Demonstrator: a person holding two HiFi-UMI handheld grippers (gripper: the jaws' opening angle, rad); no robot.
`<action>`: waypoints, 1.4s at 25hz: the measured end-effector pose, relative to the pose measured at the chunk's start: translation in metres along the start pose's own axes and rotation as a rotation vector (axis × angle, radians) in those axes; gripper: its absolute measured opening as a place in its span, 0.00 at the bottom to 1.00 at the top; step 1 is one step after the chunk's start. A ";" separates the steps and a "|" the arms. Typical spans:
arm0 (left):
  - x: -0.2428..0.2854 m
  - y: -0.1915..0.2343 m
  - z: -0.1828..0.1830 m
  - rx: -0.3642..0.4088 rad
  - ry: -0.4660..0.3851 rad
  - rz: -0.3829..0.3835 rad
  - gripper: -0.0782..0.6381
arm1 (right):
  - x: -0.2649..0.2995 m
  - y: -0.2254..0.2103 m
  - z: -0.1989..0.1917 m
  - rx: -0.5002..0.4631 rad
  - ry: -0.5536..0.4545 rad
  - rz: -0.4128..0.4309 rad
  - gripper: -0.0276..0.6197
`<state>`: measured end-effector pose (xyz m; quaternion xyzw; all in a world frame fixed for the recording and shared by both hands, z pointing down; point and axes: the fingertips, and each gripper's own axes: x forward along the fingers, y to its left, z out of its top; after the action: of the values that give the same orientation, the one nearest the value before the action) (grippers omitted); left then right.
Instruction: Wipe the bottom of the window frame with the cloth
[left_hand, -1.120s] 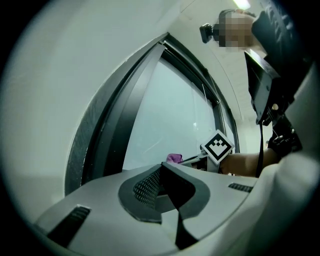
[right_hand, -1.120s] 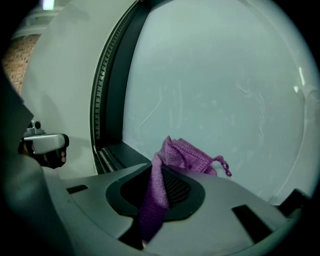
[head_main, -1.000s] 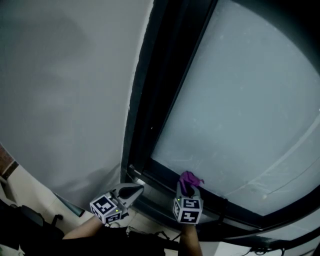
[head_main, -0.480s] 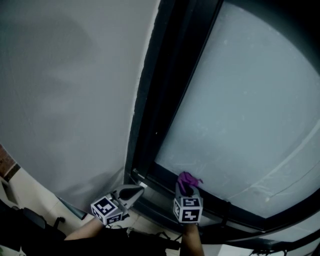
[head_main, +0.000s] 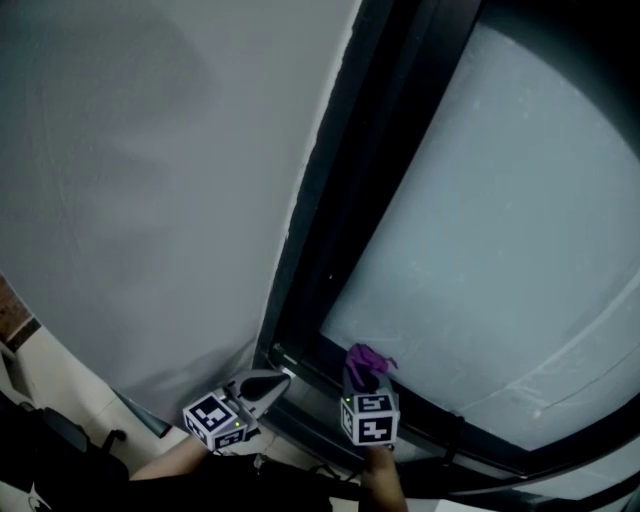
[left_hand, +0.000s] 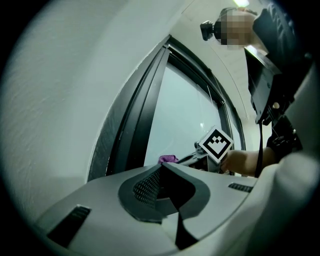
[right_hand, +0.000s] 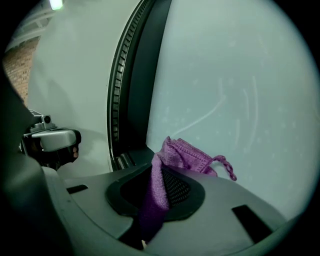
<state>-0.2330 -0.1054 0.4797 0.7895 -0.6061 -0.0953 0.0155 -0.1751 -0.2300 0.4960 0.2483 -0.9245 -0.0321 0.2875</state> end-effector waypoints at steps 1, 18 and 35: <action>0.000 0.002 0.001 0.002 -0.001 0.003 0.11 | 0.002 0.002 0.001 -0.006 0.002 0.007 0.14; -0.002 0.010 0.002 0.017 -0.002 0.036 0.11 | 0.033 0.035 0.023 -0.104 0.021 0.120 0.15; -0.027 0.007 0.003 0.029 0.000 0.183 0.11 | 0.044 0.069 0.031 -0.200 0.031 0.282 0.15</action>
<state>-0.2467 -0.0806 0.4810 0.7310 -0.6770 -0.0844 0.0127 -0.2536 -0.1936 0.5070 0.0866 -0.9378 -0.0795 0.3268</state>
